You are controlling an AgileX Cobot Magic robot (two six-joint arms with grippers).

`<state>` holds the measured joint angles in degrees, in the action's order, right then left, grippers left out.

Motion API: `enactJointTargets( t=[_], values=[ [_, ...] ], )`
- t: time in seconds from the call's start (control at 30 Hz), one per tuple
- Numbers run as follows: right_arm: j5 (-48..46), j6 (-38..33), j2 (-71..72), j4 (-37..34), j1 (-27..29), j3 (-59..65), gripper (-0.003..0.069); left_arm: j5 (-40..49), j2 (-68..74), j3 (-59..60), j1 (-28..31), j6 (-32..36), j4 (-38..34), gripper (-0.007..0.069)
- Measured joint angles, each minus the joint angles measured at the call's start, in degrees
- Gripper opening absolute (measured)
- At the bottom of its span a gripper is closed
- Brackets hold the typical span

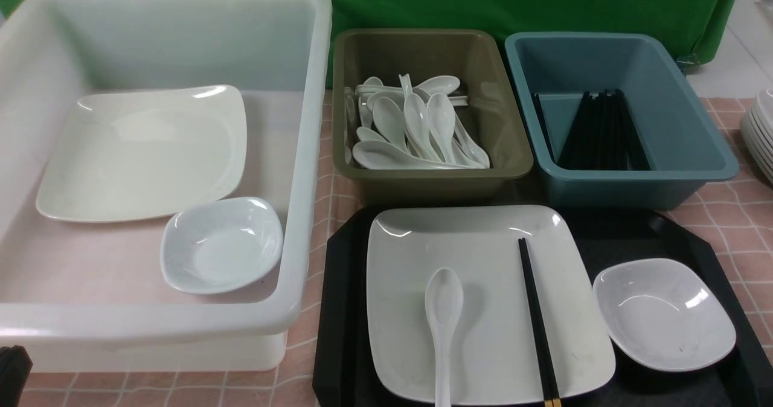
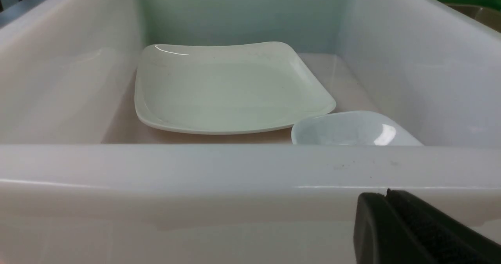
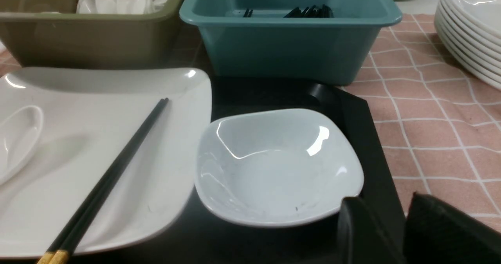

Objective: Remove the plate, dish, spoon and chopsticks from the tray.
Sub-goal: Use the right arm to grab a pair of chopsticks from the plate

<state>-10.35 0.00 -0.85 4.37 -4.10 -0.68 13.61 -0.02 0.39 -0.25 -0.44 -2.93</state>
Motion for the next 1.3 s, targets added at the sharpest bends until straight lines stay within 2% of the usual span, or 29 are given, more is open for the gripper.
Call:
enactJointTargets(
  t=[0.07, 0.17, 0.27, 0.3, 0.33, 0.37, 0.4, 0.53, 0.67, 0.73, 0.83, 0.87, 0.9, 0.97, 1.0, 1.03, 1.1, 1.13, 1.17, 1.3],
  values=[
    [0.0, 0.0, 0.0, 0.0, 0.0, 0.0, 0.0247, 0.0, 0.0, 0.0, 0.0, 0.0, 0.0, 0.0004],
    [0.1, 5.6, 0.0, -0.9, 0.0, 0.0, 0.0247, 0.0, 0.0, 0.0, 0.0, 0.1, 0.0, 0.0004],
    [0.4, 19.2, 0.0, -6.2, 0.0, 0.0, 0.0247, 0.0, 0.0, 0.0, 0.0, 0.1, 0.0, 0.0004],
    [0.4, 20.3, 0.0, -6.5, 0.0, 0.0, 0.0247, 0.0, 0.0, 0.0, 0.0, 0.1, 0.0, 0.0004],
    [0.4, 29.3, 0.0, -8.6, 0.0, 0.0, 0.0247, 0.0, 0.0, 0.0, 0.0, 0.0, 0.0, 0.0004],
    [0.4, 31.0, 0.0, -8.8, 0.0, 0.0, 0.0247, 0.0, 0.0, 0.0, 0.0, 0.0, 0.0, 0.0004],
    [0.4, 36.5, 0.0, -9.5, 0.0, 0.0, 0.0247, 0.0, 0.0, 0.0, 0.0, 0.0, 0.0, 0.0004],
    [0.4, 43.0, 0.0, -10.1, 0.0, 0.0, 0.0247, 0.0, 0.0, 0.0, 0.0, 0.0, 0.0, 0.0004],
    [2.6, 46.0, 0.0, -10.4, 0.0, 0.3, 0.0242, 0.0, 0.0, 0.0, 0.0, 0.0, 0.0, 0.0004],
    [4.6, 46.0, 0.0, -10.4, 0.0, 0.5, 0.0224, 0.0, 0.0, 0.0, 0.0, 0.0, 0.0, 0.0004],
    [8.9, 39.8, -0.6, -10.4, 0.0, -3.4, 0.0077, 0.0, 0.0, 0.0, 0.0, 0.0, 0.0, 0.0004],
    [9.0, 39.1, -0.8, -10.4, 0.0, -3.9, 0.0069, 0.0, 0.0, 0.0, 0.0, 0.0, 0.0, 0.0004],
    [8.4, 32.8, -3.1, -10.4, 0.0, -8.9, 0.0034, 0.0, 0.0, 0.0, 0.0, 0.0, 0.0, 0.0004],
    [6.4, 26.9, -6.0, -10.4, 0.0, -13.2, 0.0032, 0.0, 0.0, 0.0, 0.0, 0.0, 0.0, 0.0004],
    [0.5, 18.5, -11.6, -10.4, 0.0, -19.0, 0.003, 0.0, 0.0, 0.0, 0.0, 0.0, 0.0, 0.0004],
    [-0.3, 16.6, -12.4, -10.4, 0.0, -20.5, 0.003, 0.0, 0.0, 0.0, 0.0, 0.0, 0.0, 0.0004],
    [-12.3, 8.3, -22.1, -10.4, 0.0, -28.1, 0.003, 0.0, 0.0, 0.0, 0.0, 0.0, 0.0, 0.0004],
    [-14.5, 7.9, -23.8, -10.4, 0.0, -29.1, 0.003, 0.0, 0.0, 0.0, 0.0, 0.0, 0.0, 0.0004],
    [-23.7, 5.2, -31.9, -10.4, 0.0, -32.8, 0.003, 0.0, 0.0, 0.0, 0.0, 0.0, 0.0, 0.0004],
    [-33.6, 2.8, -43.9, -10.7, 0.0, -35.4, 0.0038, 0.0, 0.0, 0.0, 0.0, 0.0, 0.0, 0.0004]
  ],
)
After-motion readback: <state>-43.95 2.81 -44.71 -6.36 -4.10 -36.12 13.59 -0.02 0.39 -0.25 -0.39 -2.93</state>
